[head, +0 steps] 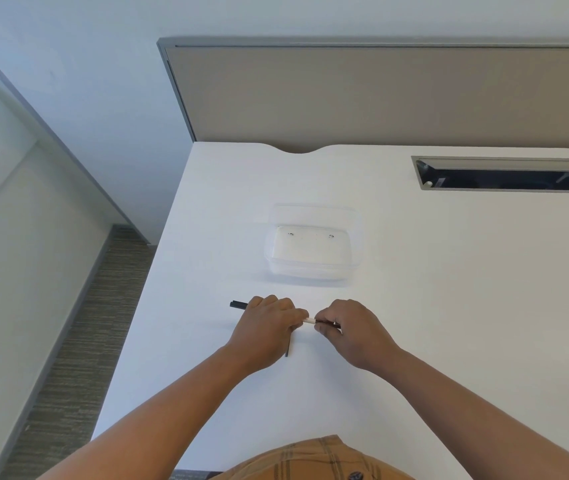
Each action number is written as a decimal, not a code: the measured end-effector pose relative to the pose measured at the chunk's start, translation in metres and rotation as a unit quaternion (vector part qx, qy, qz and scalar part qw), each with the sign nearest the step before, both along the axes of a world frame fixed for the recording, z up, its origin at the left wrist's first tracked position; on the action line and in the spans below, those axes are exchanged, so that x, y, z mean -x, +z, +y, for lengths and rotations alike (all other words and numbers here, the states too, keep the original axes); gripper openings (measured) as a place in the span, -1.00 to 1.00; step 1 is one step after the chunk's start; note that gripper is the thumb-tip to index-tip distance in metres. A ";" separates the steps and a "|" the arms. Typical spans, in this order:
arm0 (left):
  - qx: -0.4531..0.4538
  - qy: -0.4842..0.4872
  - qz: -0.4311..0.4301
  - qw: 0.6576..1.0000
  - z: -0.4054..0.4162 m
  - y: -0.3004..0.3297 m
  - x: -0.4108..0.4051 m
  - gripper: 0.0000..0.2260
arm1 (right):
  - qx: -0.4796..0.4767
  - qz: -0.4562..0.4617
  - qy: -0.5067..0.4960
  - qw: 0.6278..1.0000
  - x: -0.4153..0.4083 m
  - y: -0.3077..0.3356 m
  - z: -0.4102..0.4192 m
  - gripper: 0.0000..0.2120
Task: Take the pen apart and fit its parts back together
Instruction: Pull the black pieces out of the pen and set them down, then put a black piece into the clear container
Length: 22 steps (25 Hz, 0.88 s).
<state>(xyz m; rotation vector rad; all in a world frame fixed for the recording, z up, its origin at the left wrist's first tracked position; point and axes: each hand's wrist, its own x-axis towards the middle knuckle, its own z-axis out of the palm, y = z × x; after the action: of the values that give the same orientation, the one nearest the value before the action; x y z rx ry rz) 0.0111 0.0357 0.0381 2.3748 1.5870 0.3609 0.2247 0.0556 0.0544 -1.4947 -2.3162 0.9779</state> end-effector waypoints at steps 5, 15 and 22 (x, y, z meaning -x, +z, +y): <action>0.058 0.044 -0.005 0.997 0.002 -0.001 0.013 -0.79 | 0.009 -0.018 -0.027 0.999 -0.015 0.003 0.011 -0.82; 0.318 0.283 -0.284 0.859 0.014 -0.016 0.022 -0.83 | -0.052 -0.003 -0.052 0.997 0.002 0.025 0.069 -0.75; 0.378 0.369 -0.375 0.762 0.029 -0.032 0.028 -0.91 | -0.050 -0.085 -0.042 0.994 0.023 0.037 0.139 -0.79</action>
<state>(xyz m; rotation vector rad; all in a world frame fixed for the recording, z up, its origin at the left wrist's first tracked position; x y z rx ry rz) -0.0171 0.0650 0.0066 0.7651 1.6821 0.5713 0.2013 0.1946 0.0913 -1.6785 -2.3556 0.7282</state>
